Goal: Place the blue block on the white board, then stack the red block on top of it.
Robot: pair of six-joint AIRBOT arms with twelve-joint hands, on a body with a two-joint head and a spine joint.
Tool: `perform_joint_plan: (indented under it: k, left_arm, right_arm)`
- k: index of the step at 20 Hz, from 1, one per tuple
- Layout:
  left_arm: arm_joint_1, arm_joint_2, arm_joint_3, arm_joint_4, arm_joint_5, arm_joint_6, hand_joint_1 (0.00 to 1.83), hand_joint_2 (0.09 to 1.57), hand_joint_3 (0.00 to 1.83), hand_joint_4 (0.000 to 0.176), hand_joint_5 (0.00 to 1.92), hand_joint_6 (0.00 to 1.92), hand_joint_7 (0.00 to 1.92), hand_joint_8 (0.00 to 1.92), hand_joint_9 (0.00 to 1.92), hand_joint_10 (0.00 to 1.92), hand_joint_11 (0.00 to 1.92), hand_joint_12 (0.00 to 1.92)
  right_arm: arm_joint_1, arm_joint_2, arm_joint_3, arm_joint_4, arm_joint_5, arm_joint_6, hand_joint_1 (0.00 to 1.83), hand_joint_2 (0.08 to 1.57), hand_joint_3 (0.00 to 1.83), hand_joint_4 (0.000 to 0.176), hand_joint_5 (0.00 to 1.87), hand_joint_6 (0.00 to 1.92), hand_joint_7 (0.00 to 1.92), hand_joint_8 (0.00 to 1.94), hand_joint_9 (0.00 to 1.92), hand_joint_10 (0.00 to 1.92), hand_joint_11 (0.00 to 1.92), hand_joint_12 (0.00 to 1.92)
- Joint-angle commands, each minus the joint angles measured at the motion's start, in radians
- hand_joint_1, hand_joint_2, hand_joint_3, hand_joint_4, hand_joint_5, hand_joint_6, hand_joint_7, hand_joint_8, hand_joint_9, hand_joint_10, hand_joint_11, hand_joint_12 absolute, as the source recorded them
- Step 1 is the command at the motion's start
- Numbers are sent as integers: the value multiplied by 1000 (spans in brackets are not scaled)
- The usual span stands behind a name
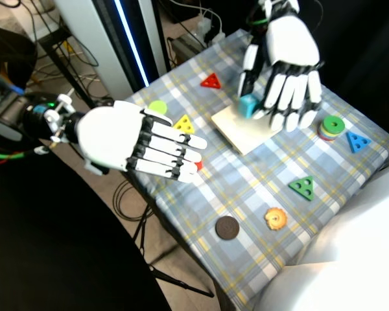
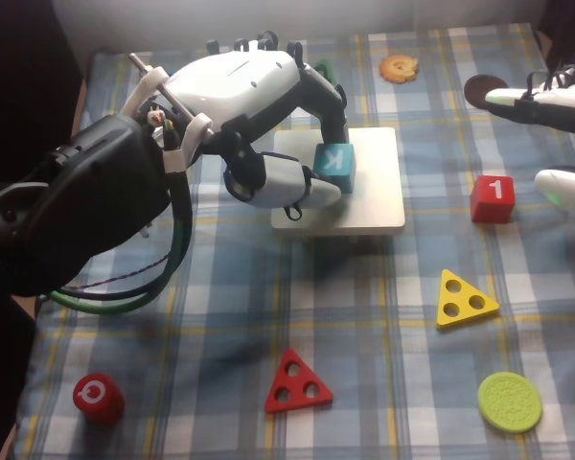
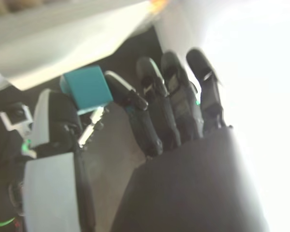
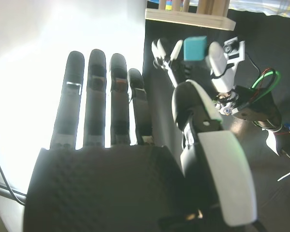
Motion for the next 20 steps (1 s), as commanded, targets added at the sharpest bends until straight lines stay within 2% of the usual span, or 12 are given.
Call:
perform_joint_plan:
  k: [1,4,5,8,9,10,11,12,14,15,16,20]
  left_arm:
    - [-16,-2,7,17,-93,-3,1075,1108,0,35,995,954,643,3,470,3,25,810]
    - [-20,-6,21,7,-78,-4,1075,1110,0,32,992,959,641,1,482,6,34,808]
    - [-23,-8,26,3,-73,-4,1082,1107,0,20,999,946,647,2,487,6,37,801]
    - [-26,-13,31,0,-69,-4,1084,1106,0,16,1003,941,662,8,501,11,28,794]
    - [-26,-15,32,0,-69,-4,1079,1105,0,30,1003,941,664,6,504,10,31,789]
    - [-26,-17,32,0,-69,-4,1042,1114,1,108,975,982,652,3,495,4,33,756]
    - [-26,-19,32,-1,-69,-4,1021,1113,1,161,969,989,650,1,496,2,46,710]
    - [-26,-22,32,-1,-69,-4,1011,1117,2,173,954,1010,646,1,495,1,49,691]
    - [-26,-25,33,-1,-69,-4,1002,1124,2,176,932,1045,629,0,483,0,47,690]
    - [-26,-26,33,-1,-69,-4,1006,1051,0,109,818,421,612,5,471,5,35,692]
    - [-26,-26,34,-1,-69,-4,1010,1034,0,91,834,150,606,2,467,3,35,703]
    - [-25,-26,35,-8,-73,-4,1019,1026,0,90,812,5,600,1,473,3,27,723]
  right_arm:
    - [12,-2,5,9,120,8,339,1471,0,11,339,0,540,0,512,2,247,532]
    - [12,-3,5,8,120,8,332,1465,0,14,342,1,555,2,522,1,269,506]
    - [12,-3,5,8,120,8,338,1471,2,9,341,0,550,0,518,0,270,505]
    - [12,-4,5,8,119,8,351,1463,0,19,332,0,545,0,515,0,252,500]
    - [12,-5,5,7,119,9,351,1464,0,21,328,0,540,0,510,0,245,499]
    - [12,-6,5,5,119,9,354,1469,1,18,325,0,536,0,512,1,247,500]
    - [12,-7,5,3,119,10,373,1468,0,16,326,0,537,1,515,2,243,502]
    - [13,-7,5,2,119,11,376,1466,0,9,328,1,544,3,522,4,249,505]
    - [15,-8,5,1,119,11,376,1464,0,4,325,0,537,0,522,4,245,504]
    - [16,-8,5,0,119,11,376,1448,0,0,317,0,527,0,515,1,243,501]
    - [17,-8,6,-1,118,11,372,1439,0,0,299,0,509,0,495,0,237,496]
    - [17,-14,8,-4,110,11,433,1387,0,0,248,0,448,0,438,0,210,462]
